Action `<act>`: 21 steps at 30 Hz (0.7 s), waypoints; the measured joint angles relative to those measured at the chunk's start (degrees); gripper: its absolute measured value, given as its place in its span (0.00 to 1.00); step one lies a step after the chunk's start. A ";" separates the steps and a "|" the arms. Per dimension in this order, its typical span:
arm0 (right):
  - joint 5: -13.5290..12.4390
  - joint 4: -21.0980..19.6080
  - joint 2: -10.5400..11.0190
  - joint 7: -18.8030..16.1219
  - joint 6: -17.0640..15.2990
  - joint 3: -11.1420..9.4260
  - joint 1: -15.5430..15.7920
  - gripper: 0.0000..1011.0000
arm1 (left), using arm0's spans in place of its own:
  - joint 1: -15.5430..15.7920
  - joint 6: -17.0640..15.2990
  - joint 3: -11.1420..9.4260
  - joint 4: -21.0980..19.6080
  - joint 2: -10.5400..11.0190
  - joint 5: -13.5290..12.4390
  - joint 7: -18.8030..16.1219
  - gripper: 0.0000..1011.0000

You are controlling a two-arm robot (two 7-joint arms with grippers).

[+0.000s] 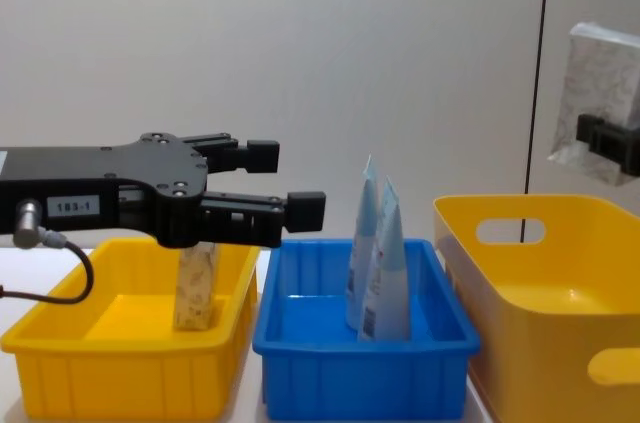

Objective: Bimanual collaborative sorting of washing and personal care products

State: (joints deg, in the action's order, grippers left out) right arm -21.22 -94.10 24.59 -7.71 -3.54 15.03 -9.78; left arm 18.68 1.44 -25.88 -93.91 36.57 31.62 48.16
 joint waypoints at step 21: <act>1.40 4.42 -2.99 1.83 -5.79 0.52 -4.52 0.35 | 0.00 0.00 0.00 -0.01 0.00 0.02 -0.09 0.99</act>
State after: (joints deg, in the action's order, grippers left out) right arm -19.81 -89.68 21.60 -5.87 -9.33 15.55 -14.31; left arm 18.67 1.44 -25.87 -93.92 36.58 31.64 48.07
